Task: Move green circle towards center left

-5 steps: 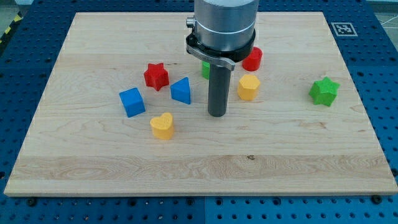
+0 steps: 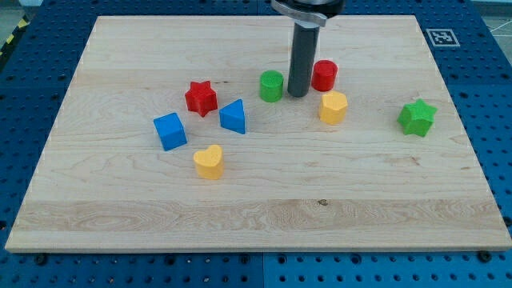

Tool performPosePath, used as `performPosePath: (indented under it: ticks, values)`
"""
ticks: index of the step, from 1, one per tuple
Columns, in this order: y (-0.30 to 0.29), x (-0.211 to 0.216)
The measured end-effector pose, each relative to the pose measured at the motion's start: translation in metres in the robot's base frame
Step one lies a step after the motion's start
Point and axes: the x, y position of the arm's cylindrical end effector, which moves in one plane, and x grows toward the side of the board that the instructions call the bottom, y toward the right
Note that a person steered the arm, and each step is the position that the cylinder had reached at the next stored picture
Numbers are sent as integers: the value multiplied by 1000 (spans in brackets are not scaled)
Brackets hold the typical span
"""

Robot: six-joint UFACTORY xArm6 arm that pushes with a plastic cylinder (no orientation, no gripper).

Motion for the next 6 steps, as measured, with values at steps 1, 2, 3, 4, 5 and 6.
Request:
performPosePath:
  ticks: [1,2,3,4,5,6]
  values:
    - [-38,0]
    - [-75,0]
    - [-90,0]
    - [-94,0]
    - [-97,0]
    - [-82,0]
